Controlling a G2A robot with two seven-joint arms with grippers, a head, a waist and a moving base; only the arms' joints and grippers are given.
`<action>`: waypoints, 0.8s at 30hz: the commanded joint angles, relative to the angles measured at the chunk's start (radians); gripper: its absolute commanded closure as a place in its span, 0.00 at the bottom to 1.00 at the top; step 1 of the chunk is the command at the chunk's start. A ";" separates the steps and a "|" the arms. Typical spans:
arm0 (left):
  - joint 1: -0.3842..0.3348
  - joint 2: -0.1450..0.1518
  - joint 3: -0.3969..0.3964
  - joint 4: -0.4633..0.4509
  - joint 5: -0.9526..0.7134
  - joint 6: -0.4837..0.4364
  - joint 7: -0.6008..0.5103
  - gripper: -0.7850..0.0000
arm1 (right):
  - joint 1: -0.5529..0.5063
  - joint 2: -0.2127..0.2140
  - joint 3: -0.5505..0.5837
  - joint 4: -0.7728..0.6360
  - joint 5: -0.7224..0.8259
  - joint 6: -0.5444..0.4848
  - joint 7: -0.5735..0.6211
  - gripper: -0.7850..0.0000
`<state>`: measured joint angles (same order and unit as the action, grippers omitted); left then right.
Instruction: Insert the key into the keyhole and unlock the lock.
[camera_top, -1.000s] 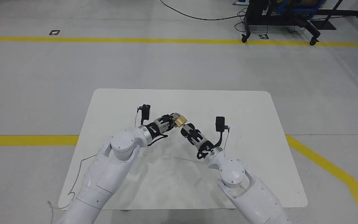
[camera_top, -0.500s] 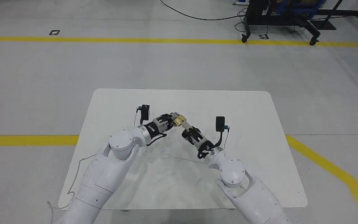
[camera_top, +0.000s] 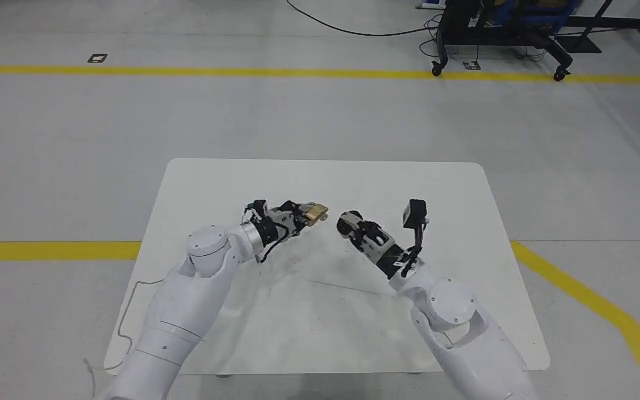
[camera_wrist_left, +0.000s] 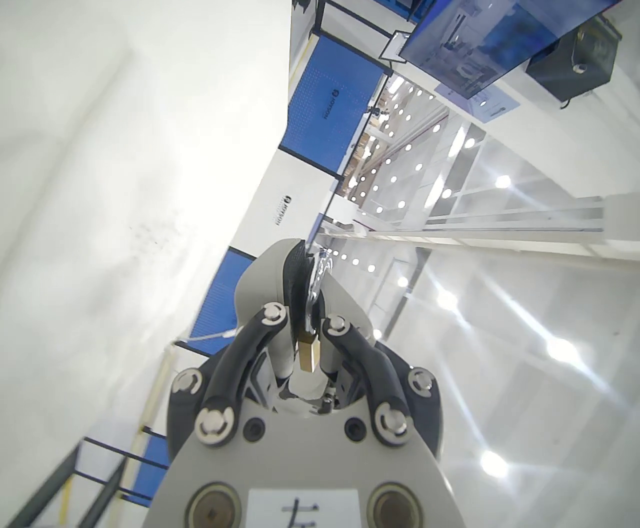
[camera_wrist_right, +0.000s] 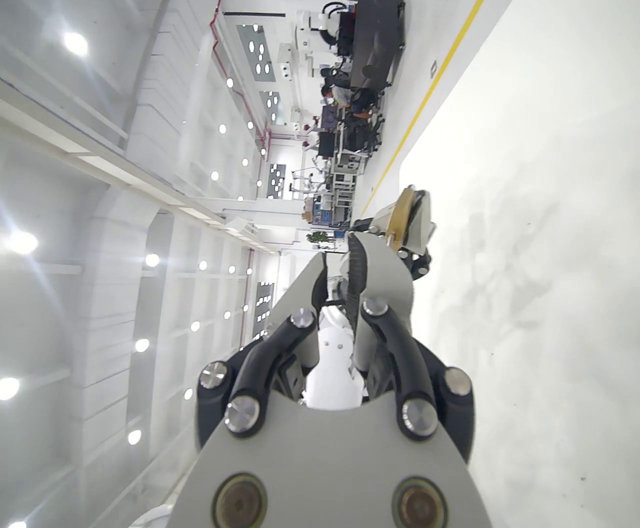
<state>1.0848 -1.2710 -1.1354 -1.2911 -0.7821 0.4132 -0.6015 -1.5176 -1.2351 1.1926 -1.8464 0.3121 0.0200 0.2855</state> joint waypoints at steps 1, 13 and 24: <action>-0.012 -0.004 -0.003 0.028 -0.089 0.069 -0.044 1.00 | -0.004 0.002 0.011 -0.006 0.026 -0.034 0.052 1.00; -0.046 -0.009 0.019 0.083 -0.185 0.155 -0.160 1.00 | 0.039 -0.009 -0.050 0.085 -0.038 -0.161 0.067 1.00; -0.049 -0.006 0.038 0.072 -0.145 0.134 -0.164 1.00 | 0.046 -0.013 -0.066 0.089 -0.063 -0.171 0.065 1.00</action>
<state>1.0347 -1.2777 -1.0971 -1.2183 -0.9274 0.5506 -0.7599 -1.4806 -1.2463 1.1326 -1.7706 0.2499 -0.1611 0.3577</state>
